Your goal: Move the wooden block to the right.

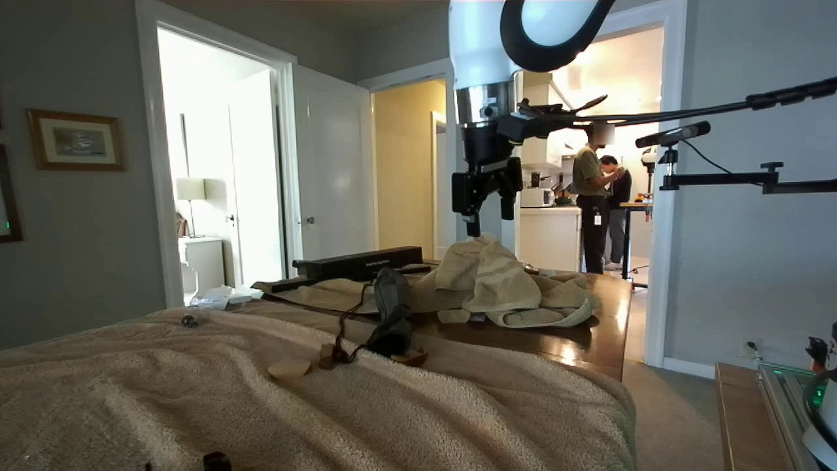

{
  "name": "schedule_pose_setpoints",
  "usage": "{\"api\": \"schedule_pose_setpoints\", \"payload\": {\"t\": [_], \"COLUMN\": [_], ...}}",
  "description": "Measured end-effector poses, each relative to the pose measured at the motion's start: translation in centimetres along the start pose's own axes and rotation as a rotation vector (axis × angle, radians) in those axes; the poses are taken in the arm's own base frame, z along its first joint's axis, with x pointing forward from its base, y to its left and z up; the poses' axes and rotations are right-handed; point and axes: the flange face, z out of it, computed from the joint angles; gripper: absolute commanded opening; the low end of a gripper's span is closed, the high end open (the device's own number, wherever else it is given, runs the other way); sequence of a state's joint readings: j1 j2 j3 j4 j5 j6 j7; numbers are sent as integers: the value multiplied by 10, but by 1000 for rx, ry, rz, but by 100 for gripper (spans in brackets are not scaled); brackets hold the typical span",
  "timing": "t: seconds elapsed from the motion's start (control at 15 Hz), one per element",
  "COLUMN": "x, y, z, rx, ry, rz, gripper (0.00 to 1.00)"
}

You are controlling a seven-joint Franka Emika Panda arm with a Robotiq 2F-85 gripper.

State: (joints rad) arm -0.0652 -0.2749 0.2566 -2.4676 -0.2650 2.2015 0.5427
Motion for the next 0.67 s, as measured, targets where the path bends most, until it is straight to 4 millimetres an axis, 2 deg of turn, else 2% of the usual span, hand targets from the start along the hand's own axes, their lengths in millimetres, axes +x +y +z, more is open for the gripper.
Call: {"api": "schedule_pose_setpoints", "payload": {"t": [0.4,0.67], "x": [3,21], "y": [-61,-90], "z": [41,64], "rx": [31,133], "ry": [-118,-130], "rz": [121,284], "gripper": [100,100]}}
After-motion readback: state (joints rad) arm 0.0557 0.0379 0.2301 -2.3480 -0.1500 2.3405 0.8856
